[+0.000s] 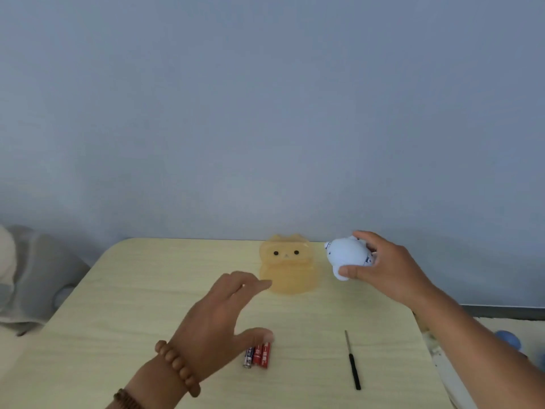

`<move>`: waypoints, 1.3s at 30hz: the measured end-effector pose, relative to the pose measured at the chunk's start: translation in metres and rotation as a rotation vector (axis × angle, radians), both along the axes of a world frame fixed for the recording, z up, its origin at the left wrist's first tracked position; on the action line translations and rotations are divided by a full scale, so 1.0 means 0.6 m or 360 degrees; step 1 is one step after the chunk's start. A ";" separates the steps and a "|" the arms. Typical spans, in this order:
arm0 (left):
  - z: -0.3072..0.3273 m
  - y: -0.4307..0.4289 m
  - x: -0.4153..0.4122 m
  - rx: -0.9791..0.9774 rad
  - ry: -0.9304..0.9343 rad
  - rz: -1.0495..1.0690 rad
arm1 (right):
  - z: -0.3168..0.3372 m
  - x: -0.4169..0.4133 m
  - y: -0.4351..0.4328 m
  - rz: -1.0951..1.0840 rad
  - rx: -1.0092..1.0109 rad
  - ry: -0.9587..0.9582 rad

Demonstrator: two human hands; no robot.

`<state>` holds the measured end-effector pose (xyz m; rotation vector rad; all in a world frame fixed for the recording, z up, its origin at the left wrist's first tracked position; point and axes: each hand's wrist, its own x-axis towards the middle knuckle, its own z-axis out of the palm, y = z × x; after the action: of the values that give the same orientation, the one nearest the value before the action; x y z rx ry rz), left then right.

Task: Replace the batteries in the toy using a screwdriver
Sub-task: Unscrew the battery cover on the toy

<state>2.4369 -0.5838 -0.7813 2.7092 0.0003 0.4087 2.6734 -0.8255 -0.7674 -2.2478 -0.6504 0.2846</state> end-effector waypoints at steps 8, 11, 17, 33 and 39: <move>-0.026 -0.101 0.032 0.0041 0.0226 -0.0266 | -0.044 -0.188 -0.028 0.0493 -0.0183 -0.0079; -0.033 -0.116 0.038 -0.0014 0.0338 -0.0310 | -0.062 -0.200 -0.029 0.0532 -0.0104 -0.0126; -0.044 -0.121 0.040 -0.0147 0.0405 -0.0328 | -0.066 -0.205 -0.040 0.0567 -0.0120 -0.0119; -0.042 -0.103 0.043 -0.0151 0.0496 -0.0356 | -0.159 -0.228 -0.112 -0.0014 -0.0258 -0.0657; -0.042 -0.099 0.040 -0.0202 0.0505 -0.0336 | -0.148 -0.229 -0.102 -0.0109 -0.0249 -0.0787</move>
<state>2.4611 -0.6432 -0.8063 2.5845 -0.1638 -0.0817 2.5359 -0.8866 -0.8563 -2.5053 -0.8233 -0.2759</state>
